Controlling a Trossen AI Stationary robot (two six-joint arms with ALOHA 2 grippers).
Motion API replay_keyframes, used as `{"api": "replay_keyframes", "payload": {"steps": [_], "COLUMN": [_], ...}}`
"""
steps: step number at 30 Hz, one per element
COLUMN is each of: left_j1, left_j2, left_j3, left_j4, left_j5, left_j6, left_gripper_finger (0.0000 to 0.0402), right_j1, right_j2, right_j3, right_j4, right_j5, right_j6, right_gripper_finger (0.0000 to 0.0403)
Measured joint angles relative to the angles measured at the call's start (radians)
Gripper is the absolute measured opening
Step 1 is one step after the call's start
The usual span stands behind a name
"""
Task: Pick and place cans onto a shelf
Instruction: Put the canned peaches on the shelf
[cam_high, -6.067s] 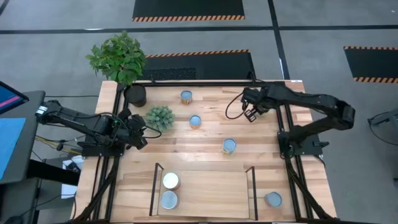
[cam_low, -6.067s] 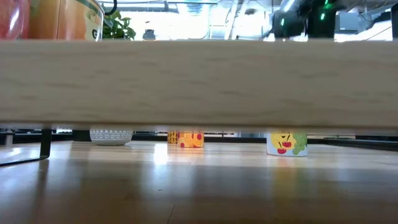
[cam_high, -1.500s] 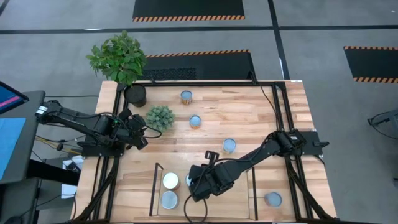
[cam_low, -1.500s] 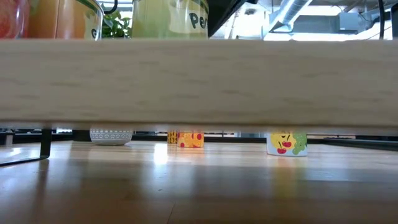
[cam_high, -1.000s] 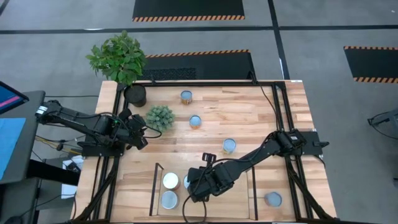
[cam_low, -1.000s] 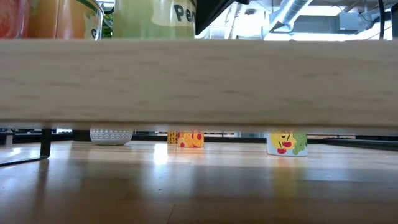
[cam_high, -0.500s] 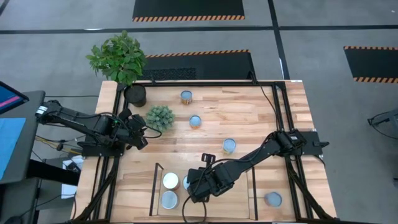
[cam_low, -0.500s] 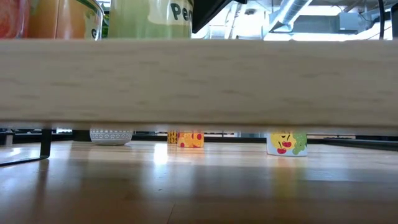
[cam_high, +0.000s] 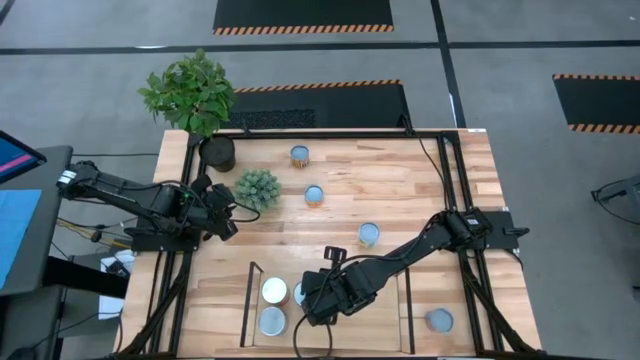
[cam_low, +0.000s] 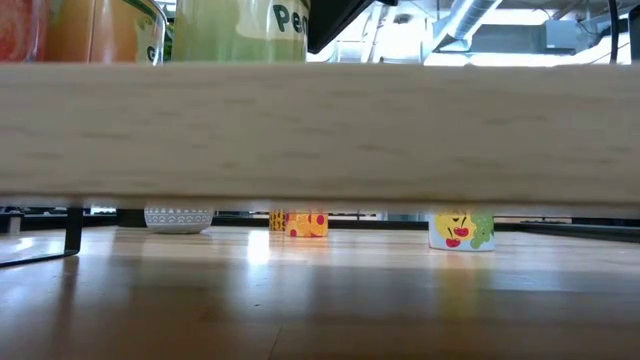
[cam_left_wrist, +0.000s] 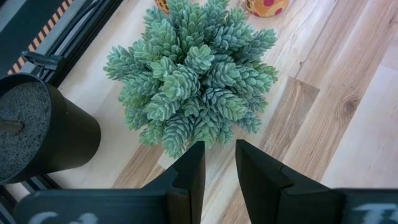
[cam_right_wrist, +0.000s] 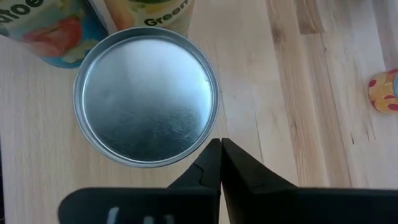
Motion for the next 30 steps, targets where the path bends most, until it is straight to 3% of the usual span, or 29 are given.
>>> {"api": "replay_keyframes", "payload": {"steps": [25,30], "left_j1": [0.000,0.000], "left_j2": [0.000,0.000], "left_j3": [0.000,0.000], "left_j4": [0.000,0.000], "left_j5": [0.000,0.002], "left_j6": [0.000,0.000], "left_gripper_finger": [0.0080,0.0080], "right_j1": [0.008,-0.003], "right_j2": [-0.001,-0.002], "right_j3": [0.000,0.019], "right_j4": [-0.002,-0.135], "right_j5": [-0.002,0.007], "right_j6": [-0.002,0.006], "right_gripper_finger": [0.0031,0.0027]}}
